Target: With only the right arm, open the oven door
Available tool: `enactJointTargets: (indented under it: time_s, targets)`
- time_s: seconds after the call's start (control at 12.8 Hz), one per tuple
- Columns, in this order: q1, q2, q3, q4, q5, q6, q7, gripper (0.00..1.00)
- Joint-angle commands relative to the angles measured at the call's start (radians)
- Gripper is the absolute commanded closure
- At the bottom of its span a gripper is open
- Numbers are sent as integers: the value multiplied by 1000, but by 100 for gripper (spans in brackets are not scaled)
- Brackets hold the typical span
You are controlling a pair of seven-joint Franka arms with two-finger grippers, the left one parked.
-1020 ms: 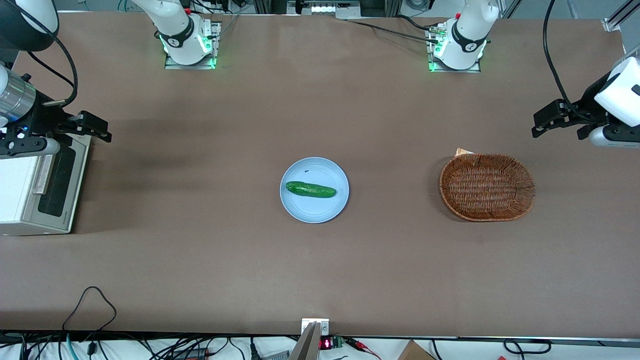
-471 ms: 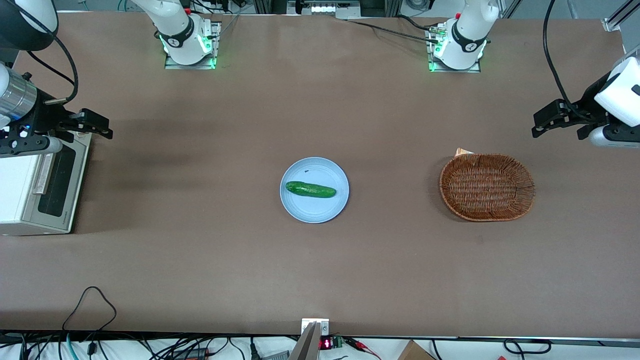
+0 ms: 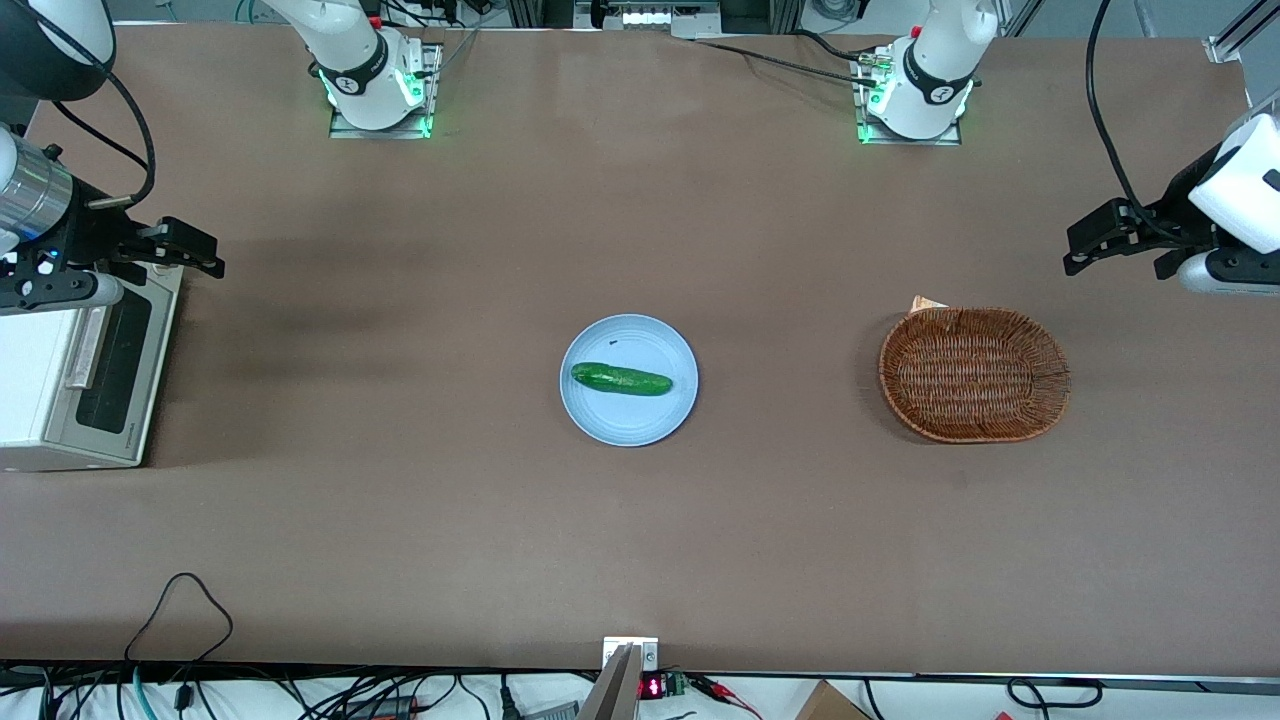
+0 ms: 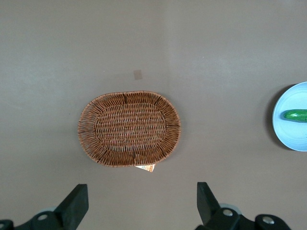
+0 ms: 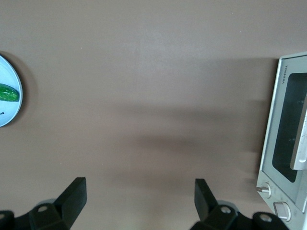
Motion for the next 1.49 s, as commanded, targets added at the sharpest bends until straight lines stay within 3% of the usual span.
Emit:
enactJointTargets:
  time_s: [0.0,0.39,0.55,0.63,0.78,0.86,1.18,1.41]
  targets:
    - [-12,7,10,23,-4,-12,-2,0]
    - [-14,7,10,23,1,-12,-1,3]
    - [-14,7,9,23,-1,-14,-2,39]
    - [-14,9,9,23,-4,-12,-2,51]
    - [-15,10,9,22,-6,-15,-4,85]
    - [-15,12,9,23,-6,-15,-4,95]
    - [-17,13,9,23,-28,-23,-7,98]
    - [-5,13,10,22,-198,-95,-4,98]
